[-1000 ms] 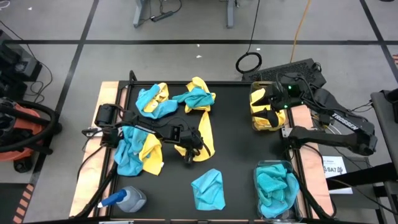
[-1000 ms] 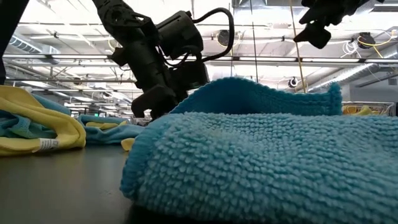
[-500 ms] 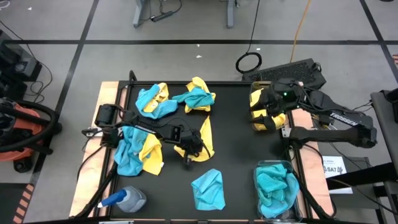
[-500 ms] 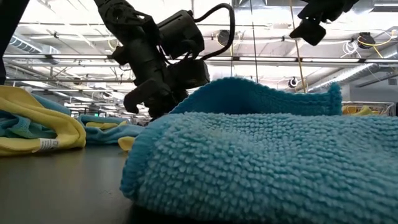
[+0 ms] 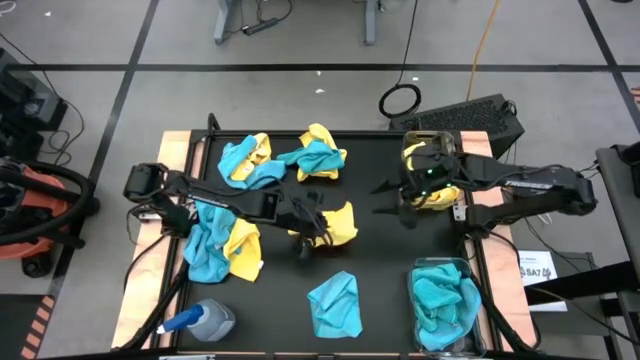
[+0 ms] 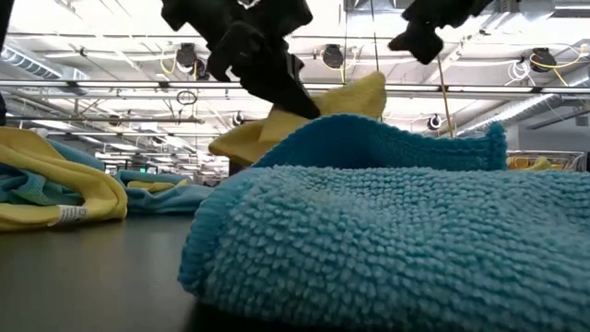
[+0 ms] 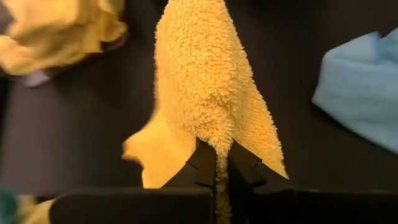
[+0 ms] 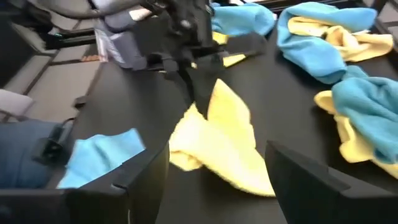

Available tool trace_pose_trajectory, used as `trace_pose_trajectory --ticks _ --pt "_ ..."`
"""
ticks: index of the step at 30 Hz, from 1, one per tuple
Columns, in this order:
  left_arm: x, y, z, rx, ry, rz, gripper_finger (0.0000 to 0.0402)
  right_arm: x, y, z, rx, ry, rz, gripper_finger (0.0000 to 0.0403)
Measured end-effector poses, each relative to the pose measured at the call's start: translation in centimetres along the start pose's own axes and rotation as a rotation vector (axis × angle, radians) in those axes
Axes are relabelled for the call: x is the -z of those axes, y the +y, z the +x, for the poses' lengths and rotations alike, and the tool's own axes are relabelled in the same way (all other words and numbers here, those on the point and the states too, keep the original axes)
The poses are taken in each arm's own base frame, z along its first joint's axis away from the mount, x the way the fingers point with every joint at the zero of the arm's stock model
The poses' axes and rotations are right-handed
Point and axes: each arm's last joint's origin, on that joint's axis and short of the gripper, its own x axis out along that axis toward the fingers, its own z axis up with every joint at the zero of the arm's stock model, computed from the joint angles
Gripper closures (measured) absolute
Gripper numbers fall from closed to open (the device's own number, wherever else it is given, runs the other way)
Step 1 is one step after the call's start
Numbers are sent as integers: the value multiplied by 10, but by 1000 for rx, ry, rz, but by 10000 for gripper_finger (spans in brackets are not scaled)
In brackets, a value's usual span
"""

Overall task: Sort microfiber towel by color & place in baskets
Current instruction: Put the yellow towel into the top transparent bin

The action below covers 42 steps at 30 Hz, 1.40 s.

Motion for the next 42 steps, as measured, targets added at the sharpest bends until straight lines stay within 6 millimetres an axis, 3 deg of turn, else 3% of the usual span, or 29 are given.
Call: trace_pose_trajectory --ticks 10,19,36,42 --pt "-21 -7 -21 -200 -65 194 391 -3 6 56 2 3 -14 147" --pt "-35 -21 -27 -394 -61 397 391 6 3 87 17 67 56 147" --pt "-53 -33 -35 -515 -123 630 391 6 18 96 1 48 36 151" --pt "-58 -37 -37 -527 -158 674 374 5 20 96 -7 27 30 201"
